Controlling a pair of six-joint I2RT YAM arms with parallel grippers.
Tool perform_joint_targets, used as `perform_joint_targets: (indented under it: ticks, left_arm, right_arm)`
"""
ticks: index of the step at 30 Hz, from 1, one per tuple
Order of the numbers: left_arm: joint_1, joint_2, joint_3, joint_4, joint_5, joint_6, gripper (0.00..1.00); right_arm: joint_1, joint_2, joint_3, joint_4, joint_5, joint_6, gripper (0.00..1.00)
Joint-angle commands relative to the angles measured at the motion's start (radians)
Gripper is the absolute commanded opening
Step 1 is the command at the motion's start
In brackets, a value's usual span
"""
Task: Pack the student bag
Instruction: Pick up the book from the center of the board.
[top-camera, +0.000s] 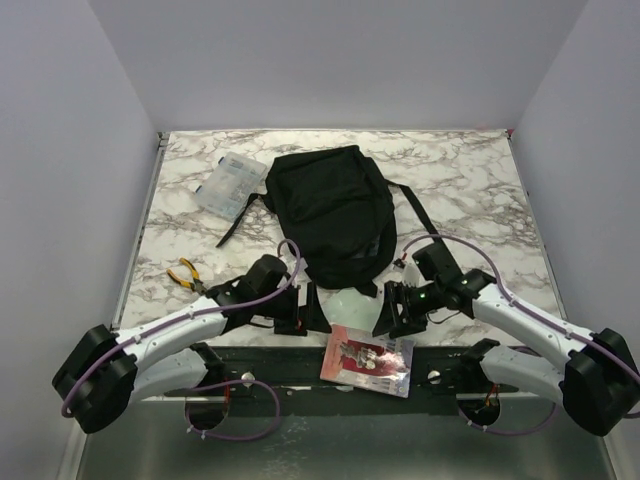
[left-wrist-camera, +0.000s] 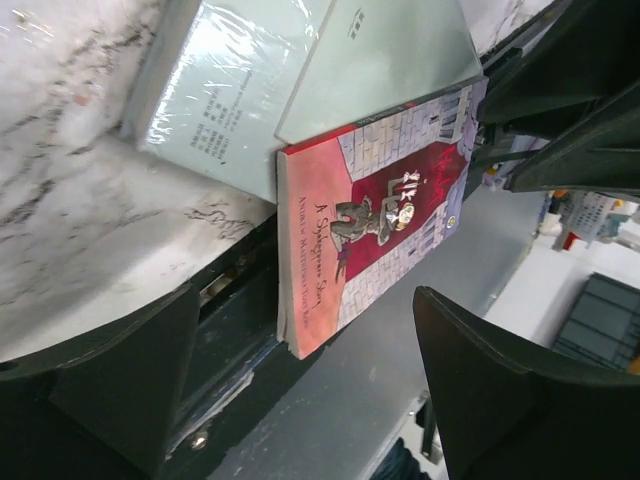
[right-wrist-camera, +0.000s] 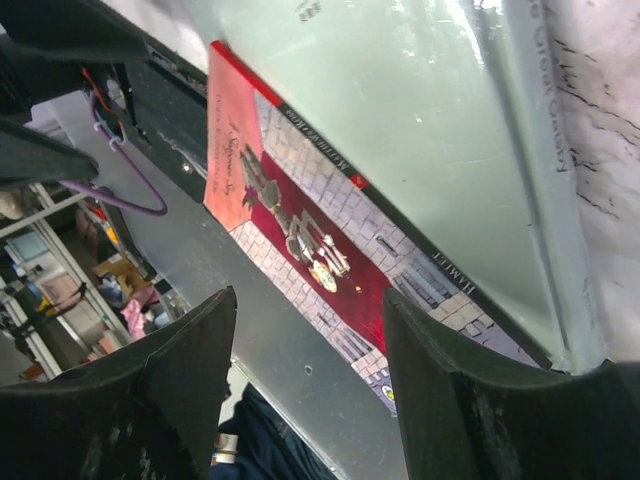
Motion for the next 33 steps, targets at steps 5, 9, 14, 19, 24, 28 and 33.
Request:
perform_joint_targets:
  ticks: [5,9,14,19,24,28,33]
  left_arm:
    - [-0.123,0.135,-0.055,0.304,0.06,-0.153,0.86]
    - [-0.166,0.16,-0.083,0.348,0.067,-0.213,0.8]
    - [-0.193,0.136,-0.13,0.351,0.02,-0.296,0.83]
    - [-0.204,0.204,-0.095,0.383,0.09,-0.304,0.89]
    - [-0.217,0.264,-0.089,0.475,0.127,-0.341,0.93]
    - [-0.217,0.307,-0.103,0.546,0.157,-0.365,0.88]
    - [-0.218,0.317,-0.114,0.575,0.156,-0.368,0.69]
  right_arm:
    - [0.012,0.008,-0.098,0.125,0.046,0.125,0.61]
    - [0.012,0.009,-0.104,0.12,0.08,0.135,0.61]
    - [0.013,0.006,-0.114,0.133,0.077,0.14,0.61]
    - [0.011,-0.007,-0.123,0.145,0.083,0.155,0.61]
    - [0.013,0.008,-0.111,0.152,0.075,0.155,0.62]
    - [0.012,0.018,-0.099,0.145,0.079,0.143,0.62]
    - [0.013,0.026,-0.095,0.138,0.078,0.141,0.62]
